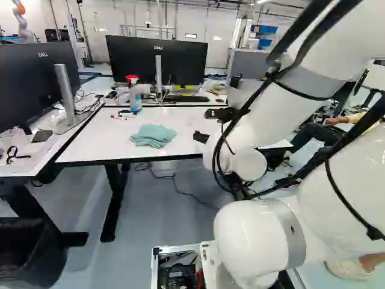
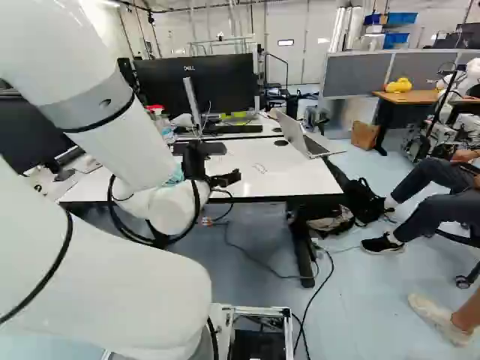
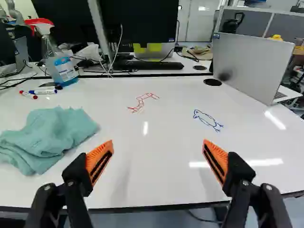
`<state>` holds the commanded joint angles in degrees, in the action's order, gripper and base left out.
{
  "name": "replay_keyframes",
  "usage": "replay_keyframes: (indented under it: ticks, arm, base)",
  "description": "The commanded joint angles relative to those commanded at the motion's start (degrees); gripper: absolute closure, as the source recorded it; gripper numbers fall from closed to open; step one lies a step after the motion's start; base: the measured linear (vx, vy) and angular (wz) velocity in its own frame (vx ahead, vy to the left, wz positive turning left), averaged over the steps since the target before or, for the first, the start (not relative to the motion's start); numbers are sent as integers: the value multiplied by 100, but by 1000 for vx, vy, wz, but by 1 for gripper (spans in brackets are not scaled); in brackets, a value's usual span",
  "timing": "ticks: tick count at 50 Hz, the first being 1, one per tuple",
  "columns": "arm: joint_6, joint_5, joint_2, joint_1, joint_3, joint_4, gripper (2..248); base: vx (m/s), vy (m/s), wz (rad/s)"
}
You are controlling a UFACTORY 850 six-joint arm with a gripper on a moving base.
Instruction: Clean the table with the green towel
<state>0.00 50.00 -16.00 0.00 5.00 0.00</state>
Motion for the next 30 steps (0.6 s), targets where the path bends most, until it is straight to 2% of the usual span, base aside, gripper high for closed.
replay_keyframes:
  ticks: [18, 30]
  arm:
    - [0, 0, 40, 12, 34, 0, 3]
    - [0, 0, 236, 120, 202, 0, 3]
  base:
    - [0, 0, 0]
    - [0, 0, 0]
